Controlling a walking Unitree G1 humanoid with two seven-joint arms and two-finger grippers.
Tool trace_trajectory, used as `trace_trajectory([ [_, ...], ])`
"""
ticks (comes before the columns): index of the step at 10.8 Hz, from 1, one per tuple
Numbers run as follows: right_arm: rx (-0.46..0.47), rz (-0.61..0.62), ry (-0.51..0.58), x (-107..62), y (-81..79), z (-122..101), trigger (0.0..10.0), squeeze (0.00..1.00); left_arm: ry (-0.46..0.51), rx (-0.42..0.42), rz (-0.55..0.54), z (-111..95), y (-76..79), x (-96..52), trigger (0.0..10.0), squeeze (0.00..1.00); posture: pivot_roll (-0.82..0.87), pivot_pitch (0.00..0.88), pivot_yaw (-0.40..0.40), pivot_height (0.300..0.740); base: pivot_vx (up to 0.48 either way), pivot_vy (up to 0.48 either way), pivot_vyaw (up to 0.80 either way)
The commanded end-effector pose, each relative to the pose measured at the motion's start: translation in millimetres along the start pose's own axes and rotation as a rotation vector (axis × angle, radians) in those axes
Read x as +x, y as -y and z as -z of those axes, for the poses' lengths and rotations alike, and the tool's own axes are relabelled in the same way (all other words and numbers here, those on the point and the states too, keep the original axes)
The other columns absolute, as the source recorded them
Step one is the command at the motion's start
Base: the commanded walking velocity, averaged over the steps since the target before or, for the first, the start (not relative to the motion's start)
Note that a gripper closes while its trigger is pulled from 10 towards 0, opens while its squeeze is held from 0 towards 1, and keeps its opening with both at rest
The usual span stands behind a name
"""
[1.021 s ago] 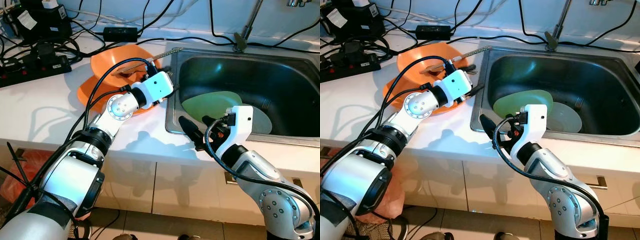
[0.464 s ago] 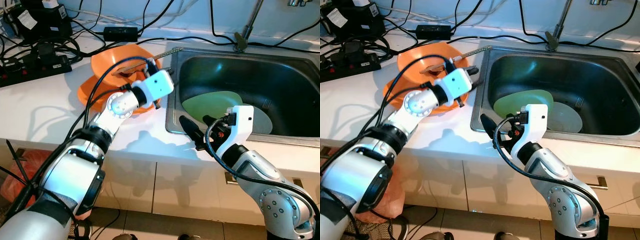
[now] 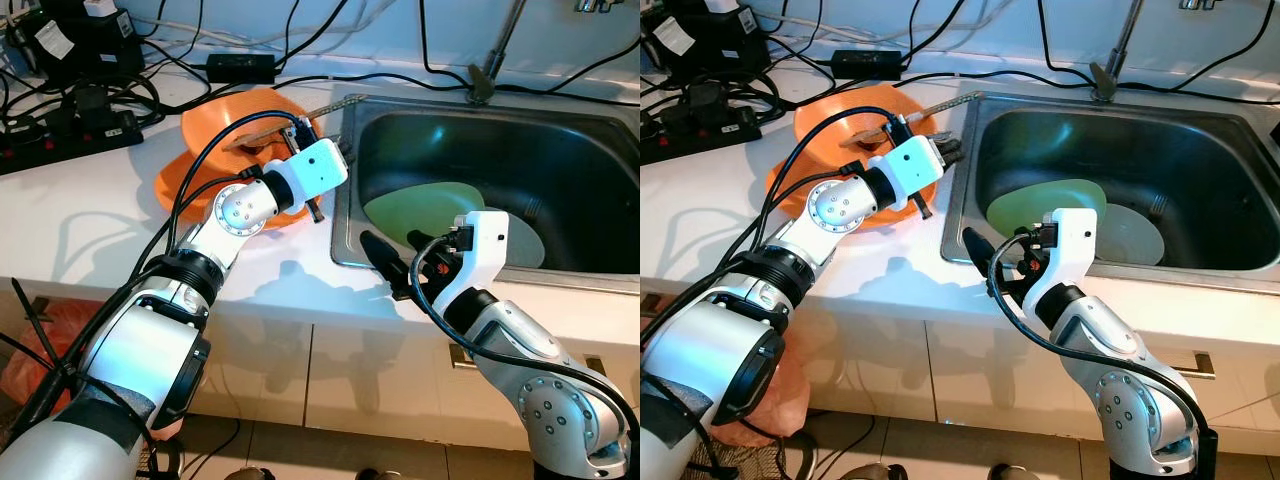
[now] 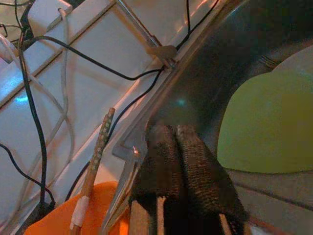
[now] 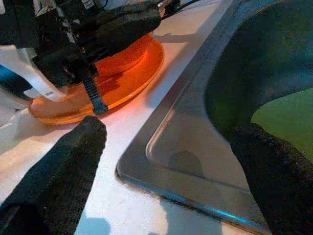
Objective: Kitchen organization
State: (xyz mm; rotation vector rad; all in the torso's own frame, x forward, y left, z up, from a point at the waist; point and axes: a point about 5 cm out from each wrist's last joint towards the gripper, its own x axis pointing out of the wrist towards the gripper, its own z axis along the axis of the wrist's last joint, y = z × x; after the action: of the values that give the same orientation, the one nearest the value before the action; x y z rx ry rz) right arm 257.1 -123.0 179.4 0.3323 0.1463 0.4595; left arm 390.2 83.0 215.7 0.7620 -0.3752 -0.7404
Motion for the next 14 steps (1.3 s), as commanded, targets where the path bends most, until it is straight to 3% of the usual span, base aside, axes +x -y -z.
trace_trajectory([
  [1, -0.006, 0.018, 0.001, -0.4, 4.3, -1, 10.0, 0.00, 0.016, 0.014, 0.005, -5, -3.7, 2.2, 0.0, 0.00, -0.06, 0.093, -0.018, 0.740, 0.000, 0.000, 0.00],
  [5, -0.010, 0.017, 0.000, 0.4, 5.5, 0, 10.0, 0.00, 0.132, 0.013, -0.051, -21, -11.0, 2.9, 0.0, 0.00, -0.05, 0.090, -0.022, 0.740, 0.000, 0.000, 0.00],
  [6, -0.011, 0.014, -0.001, 1.4, 5.1, 0, 10.0, 0.00, 0.127, -0.004, -0.049, -18, -9.4, 2.1, 10.0, 1.00, -0.05, 0.089, -0.025, 0.740, 0.000, 0.000, 0.00],
  [10, -0.015, 0.012, -0.001, 1.6, 4.3, 1, 10.0, 0.00, 0.119, -0.036, 0.004, -13, -0.8, 0.8, 10.0, 1.00, -0.05, 0.092, -0.023, 0.740, 0.000, 0.000, 0.00],
  [12, -0.015, 0.013, 0.000, 0.9, 4.5, 0, 10.0, 0.00, 0.079, 0.000, 0.000, -6, 1.0, -2.9, 10.0, 1.00, -0.06, 0.096, -0.021, 0.740, 0.000, 0.000, 0.00],
  [14, -0.009, -0.005, -0.013, -0.6, 1.3, 1, 10.0, 0.00, 0.000, 0.089, -0.031, 5, -3.4, -9.7, 10.0, 1.00, -0.06, 0.103, -0.018, 0.740, 0.000, 0.000, 0.00],
])
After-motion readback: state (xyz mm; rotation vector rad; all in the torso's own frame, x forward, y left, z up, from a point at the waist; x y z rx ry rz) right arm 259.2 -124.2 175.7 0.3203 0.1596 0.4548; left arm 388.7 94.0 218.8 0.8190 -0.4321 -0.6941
